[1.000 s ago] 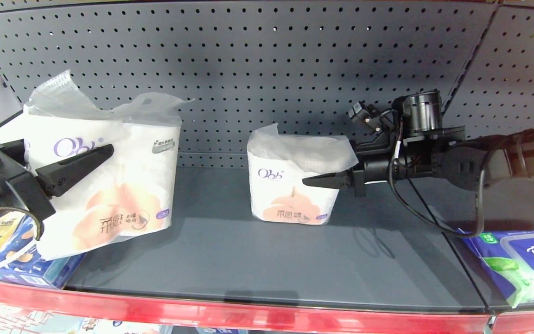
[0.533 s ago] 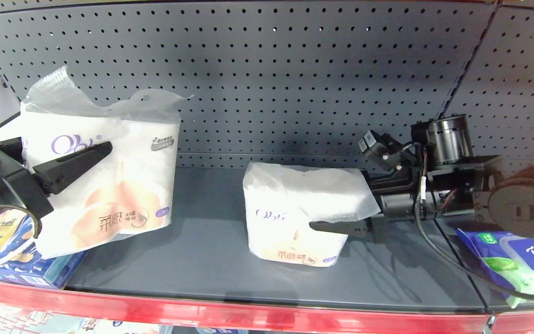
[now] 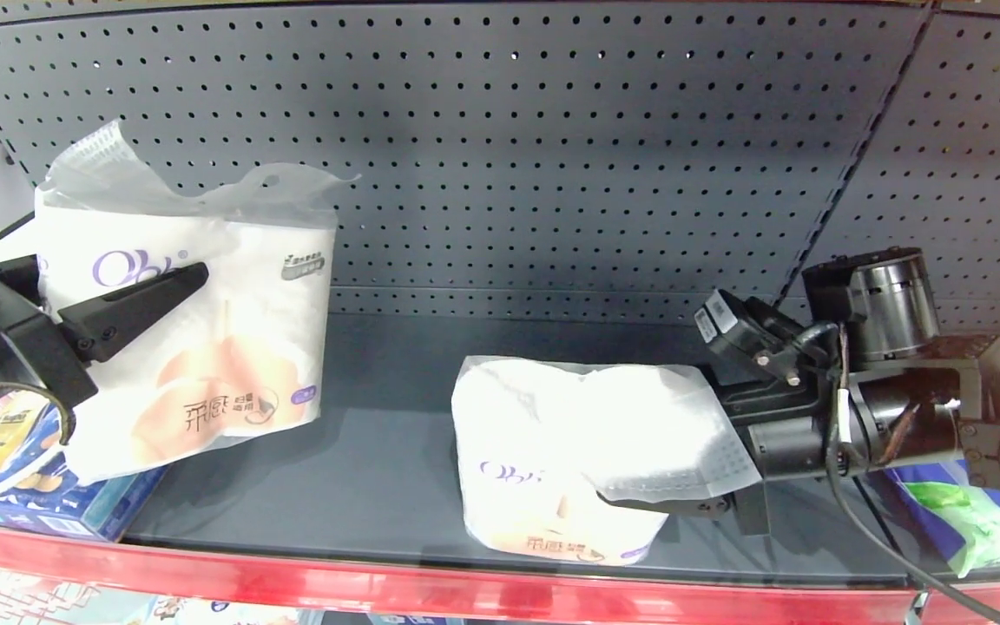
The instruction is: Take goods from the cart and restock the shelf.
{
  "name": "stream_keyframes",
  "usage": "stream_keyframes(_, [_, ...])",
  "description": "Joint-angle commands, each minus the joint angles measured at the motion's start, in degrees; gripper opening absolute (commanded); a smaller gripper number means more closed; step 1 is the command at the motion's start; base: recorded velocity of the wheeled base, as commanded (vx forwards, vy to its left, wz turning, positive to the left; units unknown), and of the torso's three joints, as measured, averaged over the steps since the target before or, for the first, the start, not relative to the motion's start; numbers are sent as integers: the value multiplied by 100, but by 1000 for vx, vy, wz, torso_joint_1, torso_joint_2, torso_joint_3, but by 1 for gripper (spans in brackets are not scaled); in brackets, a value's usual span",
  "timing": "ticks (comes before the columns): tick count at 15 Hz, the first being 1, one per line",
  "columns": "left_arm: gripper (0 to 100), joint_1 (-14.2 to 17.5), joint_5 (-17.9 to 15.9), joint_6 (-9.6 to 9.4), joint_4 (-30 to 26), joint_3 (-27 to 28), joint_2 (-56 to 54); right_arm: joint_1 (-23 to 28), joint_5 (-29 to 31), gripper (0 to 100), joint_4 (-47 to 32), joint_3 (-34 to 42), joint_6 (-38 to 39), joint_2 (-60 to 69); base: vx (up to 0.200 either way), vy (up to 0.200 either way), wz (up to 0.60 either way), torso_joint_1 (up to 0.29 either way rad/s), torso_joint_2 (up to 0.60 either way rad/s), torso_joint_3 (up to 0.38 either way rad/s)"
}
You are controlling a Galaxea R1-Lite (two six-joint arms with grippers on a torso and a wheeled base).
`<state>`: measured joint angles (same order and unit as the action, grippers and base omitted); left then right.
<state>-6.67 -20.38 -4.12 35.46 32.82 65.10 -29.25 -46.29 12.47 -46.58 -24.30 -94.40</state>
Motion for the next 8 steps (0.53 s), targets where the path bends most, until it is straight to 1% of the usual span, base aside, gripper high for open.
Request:
stream_keyframes(1, [0, -1, -1, -1, 5, 14, 3, -46, -29, 0, -17, 88, -49, 62, 0, 0, 0, 0, 0, 0])
stream_keyframes(6, [0, -1, -1, -1, 5, 5, -15, -64, -170, 0, -25, 97, -84, 54, 0, 0, 0, 0, 0, 0])
stream_keyframes(8, [0, -1, -1, -10, 5, -3, -23, -55, -179, 0, -25, 140, -277, 10, 0, 0, 0, 0, 0, 0])
